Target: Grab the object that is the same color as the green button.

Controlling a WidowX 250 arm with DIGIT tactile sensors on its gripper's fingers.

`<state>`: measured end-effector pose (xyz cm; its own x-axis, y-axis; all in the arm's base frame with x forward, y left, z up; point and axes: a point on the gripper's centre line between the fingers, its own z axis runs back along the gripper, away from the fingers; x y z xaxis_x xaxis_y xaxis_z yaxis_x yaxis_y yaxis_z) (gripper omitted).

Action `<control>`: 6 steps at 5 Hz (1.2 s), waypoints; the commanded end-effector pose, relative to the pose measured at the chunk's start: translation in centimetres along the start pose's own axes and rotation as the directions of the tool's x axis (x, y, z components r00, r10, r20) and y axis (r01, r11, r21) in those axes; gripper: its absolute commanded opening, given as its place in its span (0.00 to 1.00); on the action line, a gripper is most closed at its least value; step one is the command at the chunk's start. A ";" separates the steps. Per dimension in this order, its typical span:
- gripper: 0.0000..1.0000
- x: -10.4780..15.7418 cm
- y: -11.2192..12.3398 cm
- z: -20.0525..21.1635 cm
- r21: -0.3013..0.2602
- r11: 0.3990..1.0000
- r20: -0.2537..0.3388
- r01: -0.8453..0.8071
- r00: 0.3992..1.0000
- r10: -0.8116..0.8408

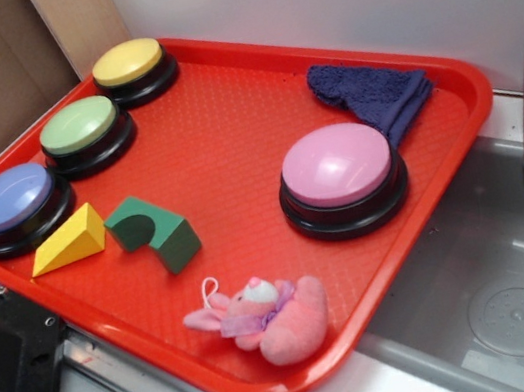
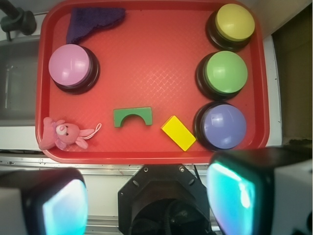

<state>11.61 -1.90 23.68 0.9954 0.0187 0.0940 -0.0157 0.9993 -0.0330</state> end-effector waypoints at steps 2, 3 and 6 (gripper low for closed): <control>1.00 0.6 -1.2 -2.4 -0.036 0.967 0.009 -0.251 0.968 0.251; 1.00 1.6 -2.6 -5.6 -0.008 0.907 0.020 -0.421 0.907 0.421; 1.00 4.2 -2.6 -16.3 0.024 0.741 0.099 -0.671 0.739 0.666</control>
<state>16.84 -5.42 7.15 0.7382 0.6619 0.1300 -0.6642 0.7469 -0.0312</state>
